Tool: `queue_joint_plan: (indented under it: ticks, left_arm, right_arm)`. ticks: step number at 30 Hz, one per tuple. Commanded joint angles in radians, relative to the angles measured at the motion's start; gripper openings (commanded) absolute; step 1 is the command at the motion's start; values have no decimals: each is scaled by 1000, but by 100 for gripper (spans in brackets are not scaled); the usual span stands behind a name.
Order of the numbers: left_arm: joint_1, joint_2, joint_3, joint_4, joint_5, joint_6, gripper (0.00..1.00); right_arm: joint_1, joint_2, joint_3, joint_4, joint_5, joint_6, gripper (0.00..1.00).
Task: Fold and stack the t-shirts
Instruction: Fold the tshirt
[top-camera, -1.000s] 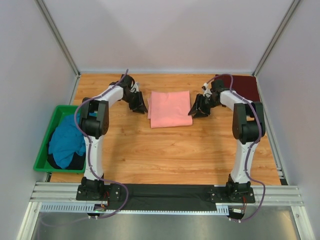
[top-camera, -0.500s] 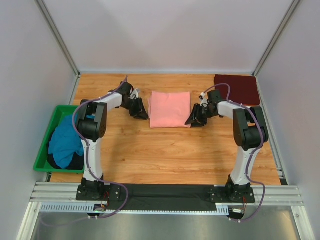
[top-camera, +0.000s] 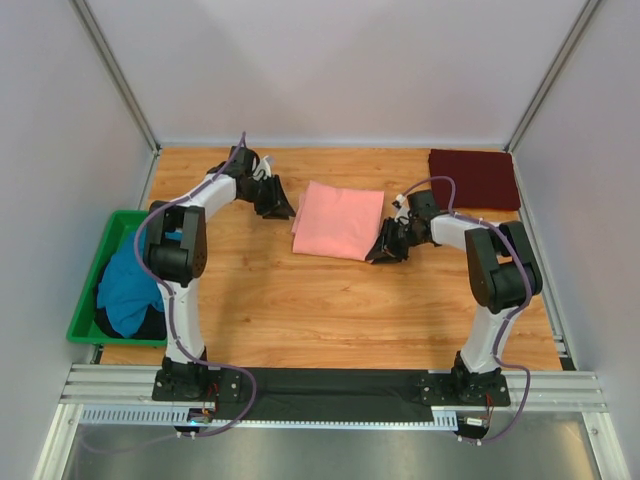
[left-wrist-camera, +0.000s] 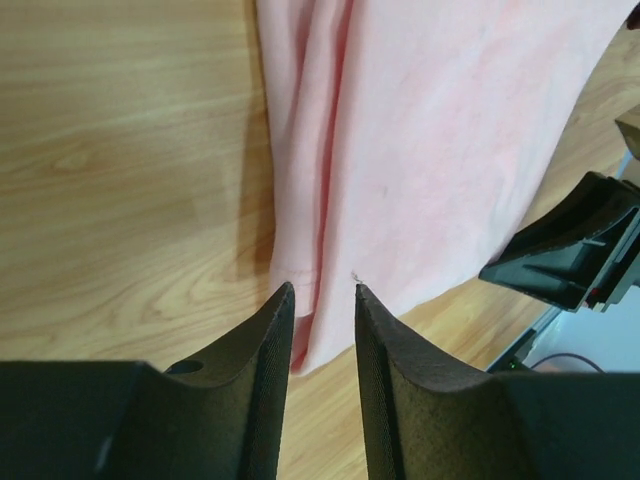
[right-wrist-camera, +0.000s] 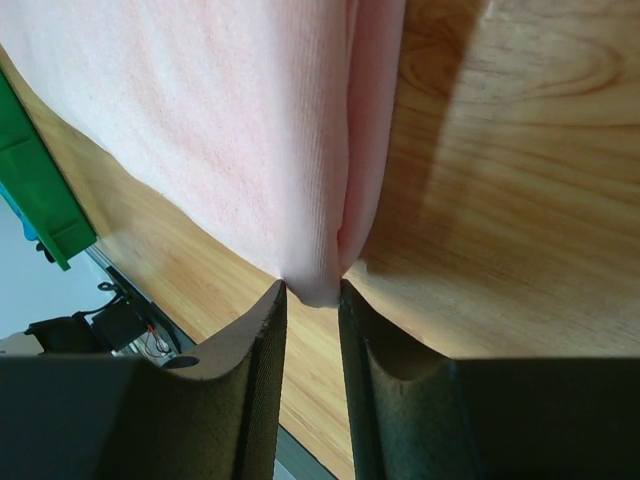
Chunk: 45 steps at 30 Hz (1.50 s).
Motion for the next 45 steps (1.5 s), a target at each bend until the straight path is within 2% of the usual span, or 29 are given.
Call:
queue_joint_plan:
  ticks: [1,11,17,20,21,23,29,31,37,38,39,41,45]
  left_arm:
    - [-1,48,47,20,50,37,39]
    - [-1,98,71,23,53,35,40]
    - [-2,100,44,98,113,-18,39]
    - [-5,88,16,130,150,-51,22]
    - [-7,69,9,131,147,-52,8]
    - [-9,46,-34,131,139,-63,0]
    - [-10,-21,-151,111,79,-52,0]
    - [-10,-43,-182,111,69,-48,0]
    - [-15,-125,-272,74,67,-29,0]
    - [-15,-147,-290,57,59,-25,2]
    - [-15,-191,-313,58,41,-23,14]
    - [-13,-227,-353,46,15,6,27]
    - [16,-212,-269,-11,-28,81,37]
  right_arm:
    - [5,-46,-24,68,6,37,29]
    - [9,-63,-61,94,6,49,30]
    - [9,-60,-58,106,7,64,31]
    - [8,-52,-61,126,1,86,30]
    - [12,-50,-61,129,4,95,29]
    - [12,-55,-67,146,4,107,27]
    - [26,-76,-98,170,-1,137,22]
    - [37,-92,-118,177,4,149,17]
    - [86,-168,-190,195,9,183,17]
    - [95,-182,-210,194,12,184,17]
    - [107,-198,-219,186,18,184,20]
    - [111,-244,-236,160,22,177,26]
    - [106,-288,-183,51,87,56,39]
